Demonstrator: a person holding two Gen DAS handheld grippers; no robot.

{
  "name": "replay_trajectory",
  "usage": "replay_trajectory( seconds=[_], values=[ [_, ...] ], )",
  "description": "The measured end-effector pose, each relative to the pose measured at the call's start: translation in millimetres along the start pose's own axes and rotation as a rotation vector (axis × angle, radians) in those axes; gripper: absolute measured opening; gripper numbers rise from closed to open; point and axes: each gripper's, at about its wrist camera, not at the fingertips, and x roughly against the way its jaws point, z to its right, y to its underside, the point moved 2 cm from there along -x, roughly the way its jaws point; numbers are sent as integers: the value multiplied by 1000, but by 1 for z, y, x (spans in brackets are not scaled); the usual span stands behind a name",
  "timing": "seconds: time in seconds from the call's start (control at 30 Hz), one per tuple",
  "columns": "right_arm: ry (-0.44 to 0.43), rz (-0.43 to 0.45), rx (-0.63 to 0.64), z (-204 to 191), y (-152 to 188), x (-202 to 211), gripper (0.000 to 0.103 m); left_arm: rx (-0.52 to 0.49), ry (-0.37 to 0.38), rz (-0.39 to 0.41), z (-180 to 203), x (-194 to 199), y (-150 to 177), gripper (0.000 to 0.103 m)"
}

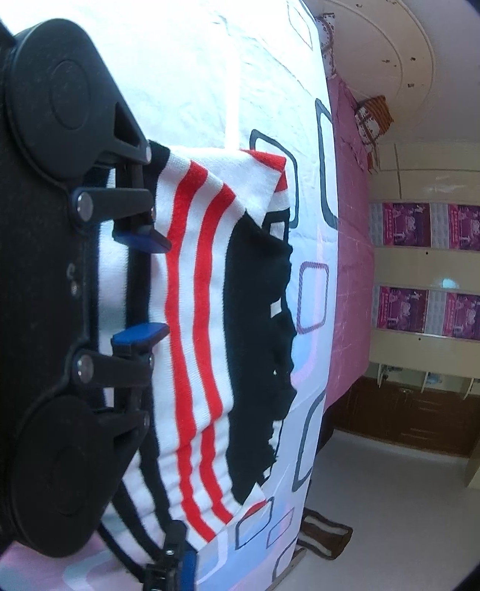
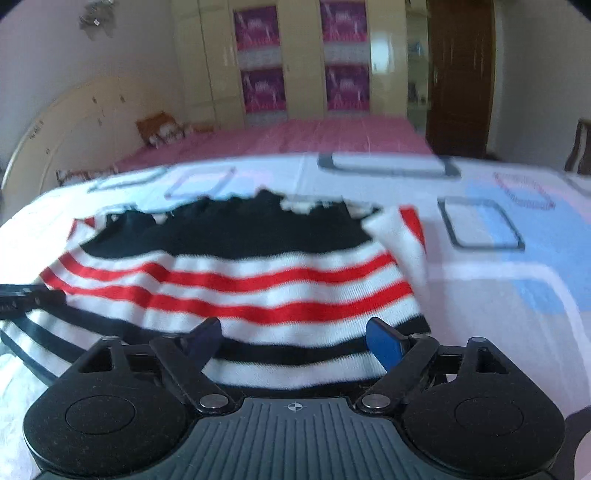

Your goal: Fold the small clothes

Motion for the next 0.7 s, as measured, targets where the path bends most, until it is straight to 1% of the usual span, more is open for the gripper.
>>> replay_trajectory(
  seconds=[0.03, 0.1, 0.13, 0.17, 0.2, 0.23, 0.3, 0.37, 0.43, 0.5, 0.57, 0.63, 0.7],
  values=[
    [-17, 7, -10, -3, -1, 2, 84, 3, 3, 1, 0, 1, 1, 41],
    [-25, 19, -17, -9, -3, 4, 83, 13, 10, 4, -2, 3, 5, 41],
    [-27, 22, -14, -13, -3, 4, 78, 13, 12, 4, -3, 4, 6, 41],
    [-36, 17, -11, -17, -3, 3, 71, 8, 12, 0, -4, 4, 8, 41],
    [-48, 1, -13, -21, -3, 0, 55, 3, 11, -7, -6, 3, 11, 41],
    [-55, -15, -16, -24, -2, -3, 49, 1, 6, -14, -8, 1, 13, 41],
    [-58, -38, -17, -29, 2, -9, 49, -5, 0, -27, -12, -2, 19, 41],
    [-37, -43, -4, -30, 5, -11, 49, -22, 0, -27, -16, -3, 23, 42],
    [15, -58, -2, -21, 9, -15, 49, -23, 2, -26, -20, -2, 26, 42],
    [60, -99, -14, -7, 15, -22, 49, -13, 4, -27, -23, -2, 28, 42],
    [53, -100, -25, 0, 16, -20, 49, -5, 10, -32, -25, -2, 29, 42],
    [49, -98, -16, -3, 13, -14, 49, 6, 10, -44, -26, -1, 27, 41],
    [21, -79, -18, -9, 11, -8, 49, 21, 9, -57, -26, 1, 25, 40]
  ],
)
